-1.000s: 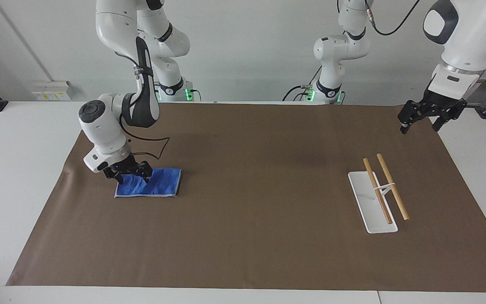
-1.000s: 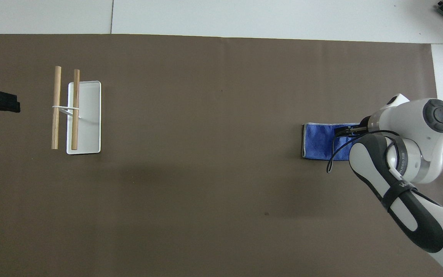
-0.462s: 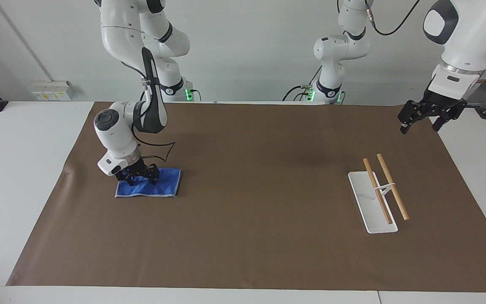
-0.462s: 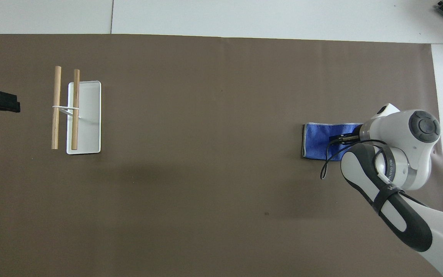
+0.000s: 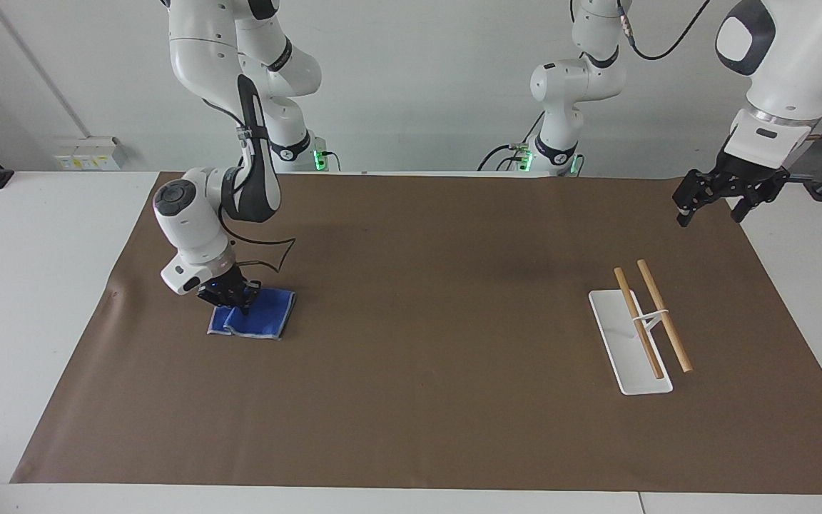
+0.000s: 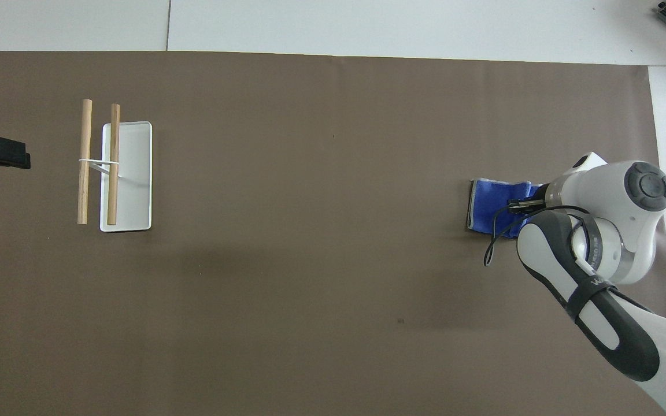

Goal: Right arm passes towel to left arm to hang
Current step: 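Lift the blue towel with the right gripper toward the wooden rack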

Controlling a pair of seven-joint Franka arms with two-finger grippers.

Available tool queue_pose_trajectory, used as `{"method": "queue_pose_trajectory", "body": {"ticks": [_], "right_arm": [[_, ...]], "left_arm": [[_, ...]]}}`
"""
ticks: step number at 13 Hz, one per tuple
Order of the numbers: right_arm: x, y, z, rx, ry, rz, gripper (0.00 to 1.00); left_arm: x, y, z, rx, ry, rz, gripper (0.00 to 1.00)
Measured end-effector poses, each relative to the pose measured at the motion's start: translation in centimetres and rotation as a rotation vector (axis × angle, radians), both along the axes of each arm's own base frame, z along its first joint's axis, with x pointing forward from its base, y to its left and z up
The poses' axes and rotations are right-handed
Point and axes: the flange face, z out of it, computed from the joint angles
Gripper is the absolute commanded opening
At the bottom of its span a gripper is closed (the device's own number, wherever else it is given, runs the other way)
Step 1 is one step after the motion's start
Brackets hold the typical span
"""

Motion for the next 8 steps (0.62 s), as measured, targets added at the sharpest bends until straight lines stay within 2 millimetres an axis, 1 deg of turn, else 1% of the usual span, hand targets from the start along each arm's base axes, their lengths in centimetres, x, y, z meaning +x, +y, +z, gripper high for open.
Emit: {"method": "queue_pose_trajectory", "body": {"ticks": [2,4,6,8], "right_arm": [[1.1,0.1,2.0,0.031,0.009,-0.02,0.0],[2.2,0.6,4.5,0.093,-0.02,-0.06,0.0],[3.1,1.7,6.7,0.174,-0.047,-0.101,0.0],[4.1,3.4,9.2,0.254,-0.053,-0.155,0.0]], "left_arm": [[0.0,0.0,0.0,0.0,0.0,0.0,1.0],[0.0,0.0,0.0,0.0,0.0,0.0,1.0],[0.0,0.0,0.0,0.0,0.0,0.0,1.0],[0.0,0.0,0.0,0.0,0.0,0.0,1.0]]}}
